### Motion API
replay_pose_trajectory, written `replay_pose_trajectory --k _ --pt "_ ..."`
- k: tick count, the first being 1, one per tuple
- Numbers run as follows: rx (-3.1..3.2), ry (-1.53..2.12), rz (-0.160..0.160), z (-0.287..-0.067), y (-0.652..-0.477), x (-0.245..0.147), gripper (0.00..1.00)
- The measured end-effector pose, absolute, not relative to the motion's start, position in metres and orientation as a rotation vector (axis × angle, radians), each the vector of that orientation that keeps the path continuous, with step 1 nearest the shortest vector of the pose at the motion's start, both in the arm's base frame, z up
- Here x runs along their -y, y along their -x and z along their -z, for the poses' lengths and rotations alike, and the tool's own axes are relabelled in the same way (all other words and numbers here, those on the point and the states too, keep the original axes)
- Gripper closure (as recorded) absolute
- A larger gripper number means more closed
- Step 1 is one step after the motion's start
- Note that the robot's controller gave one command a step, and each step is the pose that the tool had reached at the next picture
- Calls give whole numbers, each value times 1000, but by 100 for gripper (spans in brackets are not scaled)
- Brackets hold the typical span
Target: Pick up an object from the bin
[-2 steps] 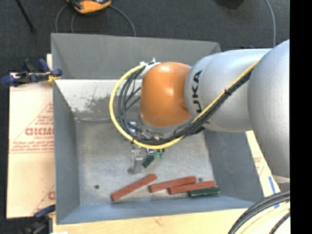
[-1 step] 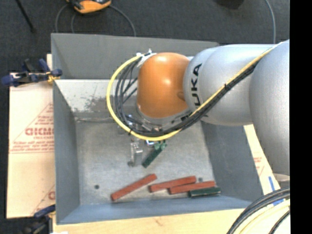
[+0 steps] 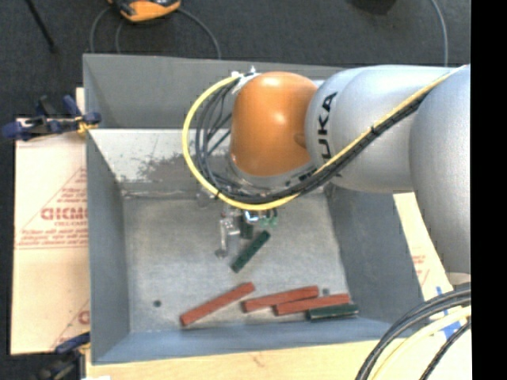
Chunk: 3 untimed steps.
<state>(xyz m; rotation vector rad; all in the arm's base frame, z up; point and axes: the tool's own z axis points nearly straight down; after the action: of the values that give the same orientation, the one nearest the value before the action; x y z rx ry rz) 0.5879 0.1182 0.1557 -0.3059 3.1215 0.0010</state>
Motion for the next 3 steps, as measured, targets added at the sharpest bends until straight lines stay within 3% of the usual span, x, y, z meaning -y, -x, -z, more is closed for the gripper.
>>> replay_pose_trajectory --k 1,2,3 --pt "-3121 302 -1 -155 -591 -114 0" --pt "-3127 220 -3 -124 -590 -103 0" --pt "-3116 395 1 -143 -628 -83 0"
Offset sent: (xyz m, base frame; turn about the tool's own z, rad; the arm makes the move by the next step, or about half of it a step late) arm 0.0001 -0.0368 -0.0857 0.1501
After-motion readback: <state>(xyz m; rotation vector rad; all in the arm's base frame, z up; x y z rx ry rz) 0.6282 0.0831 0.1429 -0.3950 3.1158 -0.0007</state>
